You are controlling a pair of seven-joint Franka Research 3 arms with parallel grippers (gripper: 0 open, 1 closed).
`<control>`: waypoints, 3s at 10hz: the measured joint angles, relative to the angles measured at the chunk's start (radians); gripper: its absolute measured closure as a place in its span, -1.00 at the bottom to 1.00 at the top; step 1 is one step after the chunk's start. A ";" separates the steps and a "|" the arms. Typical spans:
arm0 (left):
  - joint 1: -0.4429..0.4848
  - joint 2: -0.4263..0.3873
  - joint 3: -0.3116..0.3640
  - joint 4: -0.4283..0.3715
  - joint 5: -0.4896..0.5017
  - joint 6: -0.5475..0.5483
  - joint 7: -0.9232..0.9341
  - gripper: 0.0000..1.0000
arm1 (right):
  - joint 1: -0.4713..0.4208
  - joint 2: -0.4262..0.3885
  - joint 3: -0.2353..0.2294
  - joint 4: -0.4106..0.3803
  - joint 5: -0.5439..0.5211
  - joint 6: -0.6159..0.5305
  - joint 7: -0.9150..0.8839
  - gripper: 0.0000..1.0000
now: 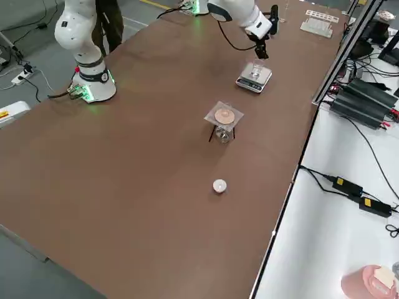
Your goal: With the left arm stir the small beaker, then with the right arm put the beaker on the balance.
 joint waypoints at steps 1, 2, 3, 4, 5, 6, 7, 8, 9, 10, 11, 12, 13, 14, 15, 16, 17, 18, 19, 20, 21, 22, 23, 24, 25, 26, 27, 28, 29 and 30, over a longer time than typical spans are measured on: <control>0.000 0.000 0.000 0.000 0.000 0.000 0.000 -0.99 | -0.003 -0.014 -0.015 0.005 -0.046 -0.065 0.097 -0.99; 0.000 0.000 0.000 0.000 0.000 0.000 0.000 -0.99 | -0.004 -0.028 -0.034 0.016 -0.082 -0.136 0.173 -0.99; 0.000 0.000 0.000 0.000 0.000 0.000 0.000 -0.99 | -0.005 -0.041 -0.053 0.025 -0.098 -0.193 0.211 -0.99; 0.000 0.000 0.000 0.000 0.000 0.000 0.000 -0.99 | -0.007 -0.047 -0.064 0.038 -0.117 -0.258 0.255 -0.99; 0.000 0.000 0.000 0.000 0.000 0.000 0.000 -0.99 | -0.008 -0.048 -0.070 0.070 -0.154 -0.335 0.324 -0.99; 0.000 0.000 0.000 0.000 0.000 0.000 0.000 -0.99 | -0.008 -0.049 -0.071 0.107 -0.194 -0.402 0.398 -0.99; 0.000 0.000 0.000 0.000 0.000 0.000 0.000 -0.99 | -0.008 -0.049 -0.073 0.140 -0.227 -0.467 0.453 -0.99; 0.000 0.000 0.000 0.000 0.000 0.000 0.000 -0.99 | -0.008 -0.049 -0.076 0.158 -0.253 -0.524 0.482 -0.99; 0.000 0.000 0.000 0.000 0.000 0.000 0.000 -0.99 | -0.010 -0.049 -0.080 0.167 -0.279 -0.563 0.494 -0.99; 0.000 0.000 0.000 0.000 0.000 0.000 0.000 -0.99 | -0.016 -0.049 -0.082 0.176 -0.297 -0.602 0.499 -0.99; 0.000 0.000 0.000 0.000 0.000 0.000 0.000 -0.99 | -0.027 -0.049 -0.084 0.192 -0.312 -0.653 0.500 -0.99; 0.000 0.000 0.000 0.000 0.000 0.000 0.000 -0.99 | -0.038 -0.049 -0.090 0.206 -0.336 -0.700 0.501 -0.99; 0.000 0.000 0.000 0.000 0.000 0.000 0.000 -0.99 | -0.045 -0.049 -0.104 0.219 -0.370 -0.744 0.502 -0.99; 0.000 0.000 0.000 0.000 0.000 0.000 0.000 -0.99 | -0.051 -0.052 -0.120 0.237 -0.411 -0.787 0.502 -0.99; 0.000 0.000 0.000 0.000 0.000 0.000 0.000 -0.99 | -0.059 -0.062 -0.131 0.251 -0.453 -0.821 0.502 -0.99; 0.000 0.000 0.000 0.000 0.000 0.000 0.000 -0.99 | -0.071 -0.085 -0.138 0.256 -0.495 -0.847 0.502 -0.99; 0.000 0.000 0.000 0.000 0.000 0.000 0.000 -0.99 | -0.088 -0.109 -0.139 0.256 -0.522 -0.865 0.501 -0.99; 0.000 0.000 0.000 0.000 0.000 0.000 0.000 -0.99 | -0.104 -0.130 -0.140 0.256 -0.548 -0.877 0.500 -0.99; 0.000 0.000 0.000 0.000 0.000 0.000 0.000 -0.99 | -0.118 -0.147 -0.141 0.256 -0.580 -0.898 0.500 -0.99; 0.000 0.000 0.000 0.000 0.000 0.000 0.000 -0.99 | -0.134 -0.163 -0.141 0.257 -0.606 -0.922 0.498 -0.99; 0.000 0.000 0.000 0.000 0.000 0.000 0.000 -0.99 | -0.149 -0.182 -0.142 0.257 -0.628 -0.944 0.495 -0.99; 0.000 0.000 0.000 0.000 0.000 0.000 0.000 -0.99 | -0.165 -0.200 -0.142 0.258 -0.641 -0.966 0.488 -0.99; 0.000 0.000 0.000 0.000 0.000 0.000 0.000 -0.99 | -0.180 -0.216 -0.143 0.259 -0.644 -0.984 0.483 -0.99; 0.000 0.000 0.000 0.000 0.000 0.000 0.000 -0.99 | -0.195 -0.233 -0.144 0.260 -0.650 -1.000 0.481 -0.99; 0.000 0.000 0.000 0.000 0.000 0.000 0.000 -0.99 | -0.205 -0.246 -0.145 0.261 -0.659 -1.019 0.481 -0.99; 0.000 0.000 0.000 0.000 0.000 0.000 0.000 -0.99 | -0.216 -0.256 -0.146 0.263 -0.663 -1.034 0.481 -0.99; 0.000 0.000 0.000 0.000 0.000 0.000 0.000 -0.99 | -0.232 -0.263 -0.146 0.266 -0.665 -1.042 0.481 -0.99; 0.000 0.000 0.000 0.000 0.000 0.000 0.000 -0.99 | -0.259 -0.269 -0.146 0.268 -0.667 -1.044 0.480 -0.99; 0.000 0.000 0.000 0.000 0.000 0.000 0.000 -0.99 | -0.293 -0.275 -0.143 0.268 -0.672 -1.047 0.479 -0.99; 0.000 0.000 0.000 0.000 0.000 0.000 0.000 -0.99 | -0.344 -0.279 -0.122 0.268 -0.683 -1.049 0.461 -0.99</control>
